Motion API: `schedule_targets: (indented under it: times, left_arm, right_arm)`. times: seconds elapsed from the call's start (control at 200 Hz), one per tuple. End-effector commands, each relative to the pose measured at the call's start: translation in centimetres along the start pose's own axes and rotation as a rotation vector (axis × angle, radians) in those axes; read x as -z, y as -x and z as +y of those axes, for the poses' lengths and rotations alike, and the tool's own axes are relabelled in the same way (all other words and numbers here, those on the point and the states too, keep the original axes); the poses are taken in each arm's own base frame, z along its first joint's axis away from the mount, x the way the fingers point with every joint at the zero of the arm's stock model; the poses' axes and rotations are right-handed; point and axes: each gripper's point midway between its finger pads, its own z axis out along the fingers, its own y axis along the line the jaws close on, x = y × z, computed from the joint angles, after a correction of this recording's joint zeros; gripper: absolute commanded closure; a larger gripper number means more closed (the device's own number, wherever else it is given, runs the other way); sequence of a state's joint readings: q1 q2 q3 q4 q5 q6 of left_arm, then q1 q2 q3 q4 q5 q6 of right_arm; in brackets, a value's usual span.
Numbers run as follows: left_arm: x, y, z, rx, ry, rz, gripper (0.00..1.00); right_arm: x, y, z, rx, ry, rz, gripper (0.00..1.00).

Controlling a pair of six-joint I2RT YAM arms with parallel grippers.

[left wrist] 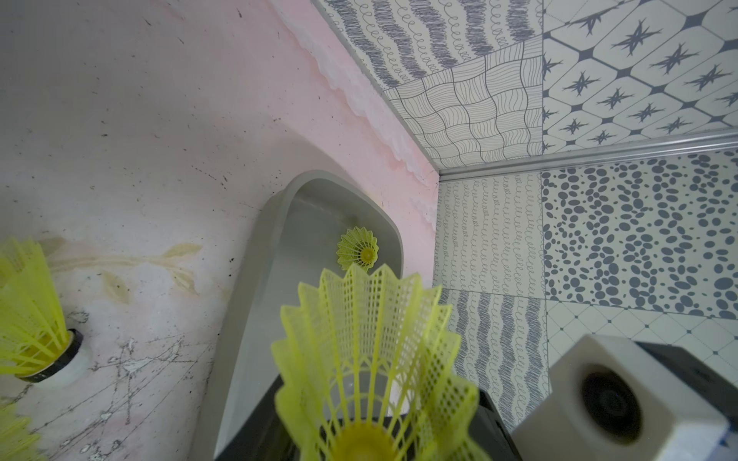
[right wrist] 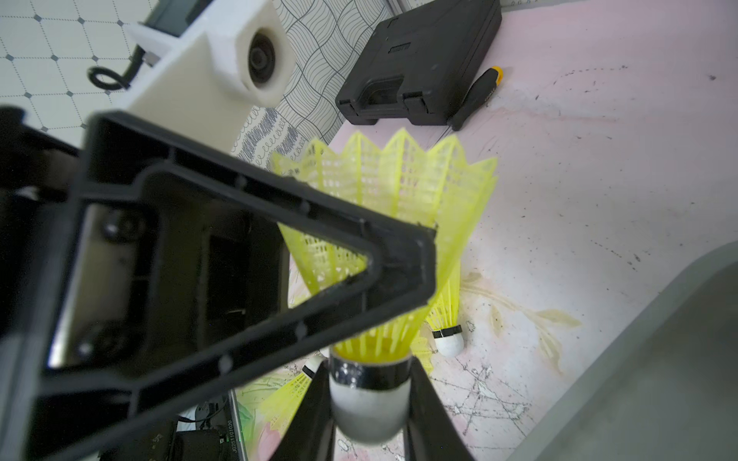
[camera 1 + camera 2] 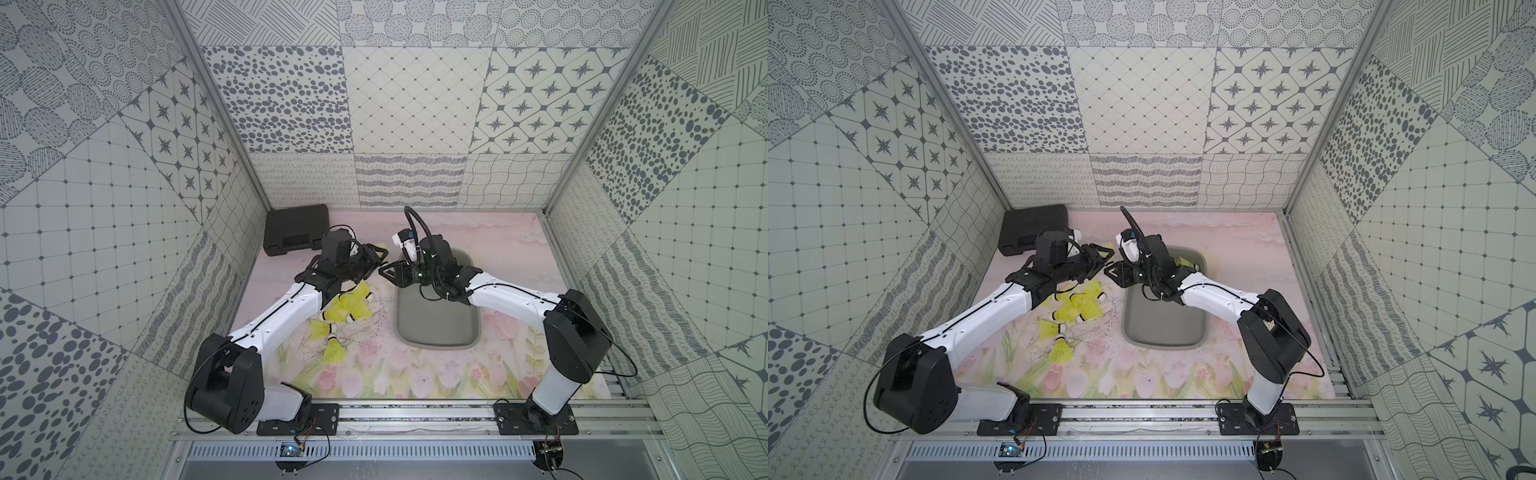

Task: Put the shuttlecocks into the storage box
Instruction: Pick up the shuttlecock at the center of the board.

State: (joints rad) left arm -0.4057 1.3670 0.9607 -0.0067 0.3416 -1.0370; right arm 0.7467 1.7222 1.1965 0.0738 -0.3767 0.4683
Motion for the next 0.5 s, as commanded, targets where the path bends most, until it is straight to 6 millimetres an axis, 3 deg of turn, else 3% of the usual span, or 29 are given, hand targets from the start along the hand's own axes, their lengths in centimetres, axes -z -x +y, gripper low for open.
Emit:
schedule_targets:
  times: [0.0,0.22,0.315,0.495]
  left_arm:
    - [0.9,0.7,-1.2,-0.068,-0.016,-0.036,0.4]
    - [2.6,0.5,-0.1,-0.261,0.111,-0.01,0.23]
    - [3.4,0.5,-0.6,-0.408,0.147,0.029,0.23]
    - [4.1,-1.3,-1.8,-0.699,0.137,0.245,0.27]
  right_arm:
    - [0.9,0.5,-0.4,0.047,-0.034,-0.034,0.82]
    - [2.8,-0.6,-2.2,0.075,-0.088,0.004,0.82]
    - [3.7,-1.3,-2.4,0.106,-0.104,0.035,0.82]
    - [5.2,-2.4,-2.3,0.159,-0.117,0.079,0.82]
